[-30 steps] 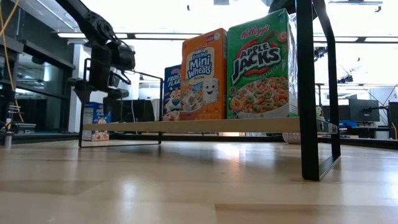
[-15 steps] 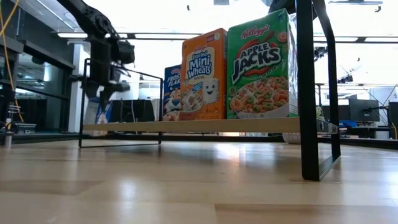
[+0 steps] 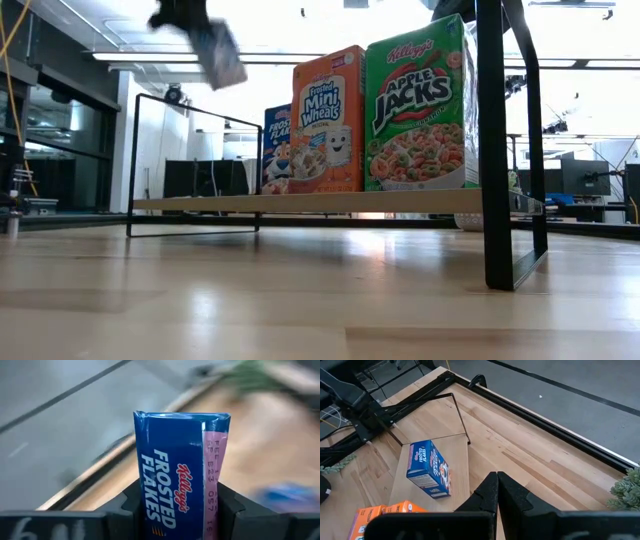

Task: Stack cereal on shelf
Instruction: Put the blue cereal box on the shelf aligned with the blue cereal box

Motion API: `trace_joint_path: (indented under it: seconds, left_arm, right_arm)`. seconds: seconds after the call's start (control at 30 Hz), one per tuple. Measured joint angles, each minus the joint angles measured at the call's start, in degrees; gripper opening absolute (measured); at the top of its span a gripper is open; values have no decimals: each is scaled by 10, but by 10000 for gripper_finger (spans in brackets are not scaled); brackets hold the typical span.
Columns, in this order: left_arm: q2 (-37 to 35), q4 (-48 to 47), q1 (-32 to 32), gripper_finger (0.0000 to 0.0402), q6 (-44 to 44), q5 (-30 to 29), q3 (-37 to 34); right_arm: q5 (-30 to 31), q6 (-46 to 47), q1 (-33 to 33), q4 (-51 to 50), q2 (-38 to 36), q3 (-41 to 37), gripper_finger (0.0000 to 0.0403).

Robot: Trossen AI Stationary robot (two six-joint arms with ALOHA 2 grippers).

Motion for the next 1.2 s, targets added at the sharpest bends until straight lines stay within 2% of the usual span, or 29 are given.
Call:
trace_joint_path:
  seconds: [0.13,0.27,0.37,0.47,0.6,0.83,1.0,1.2]
  left_arm:
    - [-8,-3,-154,124,26,55,68]
    - [10,-10,-312,126,84,60,99]
    - [35,-29,-397,130,121,58,99]
    - [73,-79,-452,135,140,36,99]
    - [131,-117,-481,138,190,-8,96]
    - [161,-13,-465,136,287,15,3]
    - [160,66,-462,135,358,-13,-63]
    - [164,107,-450,135,421,-22,-134]
  right_arm:
    - [0,0,0,0,0,0,0]
    - [1,0,0,0,0,0,0]
    - [1,0,0,0,0,0,0]
    - [1,0,0,0,0,0,0]
    - [4,-3,0,0,0,0,0]
    - [8,-4,0,0,0,0,0]
    - [8,-4,0,0,0,0,0]
    - [8,-4,0,0,0,0,0]
